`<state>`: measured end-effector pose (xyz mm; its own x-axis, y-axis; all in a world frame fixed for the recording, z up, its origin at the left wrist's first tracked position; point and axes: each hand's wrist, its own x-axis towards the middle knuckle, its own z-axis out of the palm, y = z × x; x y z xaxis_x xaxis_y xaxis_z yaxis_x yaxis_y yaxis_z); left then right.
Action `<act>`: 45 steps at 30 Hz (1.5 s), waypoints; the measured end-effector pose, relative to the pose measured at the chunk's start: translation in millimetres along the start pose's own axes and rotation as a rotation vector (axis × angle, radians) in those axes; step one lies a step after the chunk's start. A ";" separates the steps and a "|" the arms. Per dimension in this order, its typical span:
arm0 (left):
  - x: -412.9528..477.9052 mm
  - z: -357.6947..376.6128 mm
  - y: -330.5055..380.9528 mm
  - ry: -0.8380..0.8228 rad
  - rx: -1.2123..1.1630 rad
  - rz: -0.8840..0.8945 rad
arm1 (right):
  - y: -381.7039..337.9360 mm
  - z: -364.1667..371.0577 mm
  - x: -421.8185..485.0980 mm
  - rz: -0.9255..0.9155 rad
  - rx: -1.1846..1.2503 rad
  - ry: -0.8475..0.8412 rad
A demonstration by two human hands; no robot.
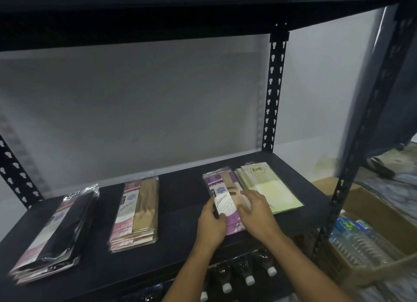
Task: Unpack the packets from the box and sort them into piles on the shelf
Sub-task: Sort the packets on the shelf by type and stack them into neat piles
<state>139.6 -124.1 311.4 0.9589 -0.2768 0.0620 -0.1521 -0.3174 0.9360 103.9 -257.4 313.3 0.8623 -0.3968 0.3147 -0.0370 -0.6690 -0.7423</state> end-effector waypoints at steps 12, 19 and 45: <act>0.8 1.6 1.1 -0.036 -0.106 -0.030 | 11.2 10.6 3.0 0.058 0.045 -0.039; -5.6 13.9 9.3 -0.010 -0.158 -0.039 | 18.0 4.3 0.8 0.063 0.021 0.018; -4.0 -14.4 -9.4 0.177 0.011 -0.006 | -10.2 35.7 3.4 0.088 0.150 -0.120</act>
<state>140.6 -107.0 307.4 0.9868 -0.1109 0.1178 -0.1483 -0.3289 0.9326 125.3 -229.5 300.9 0.9133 -0.3658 0.1790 -0.0465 -0.5304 -0.8465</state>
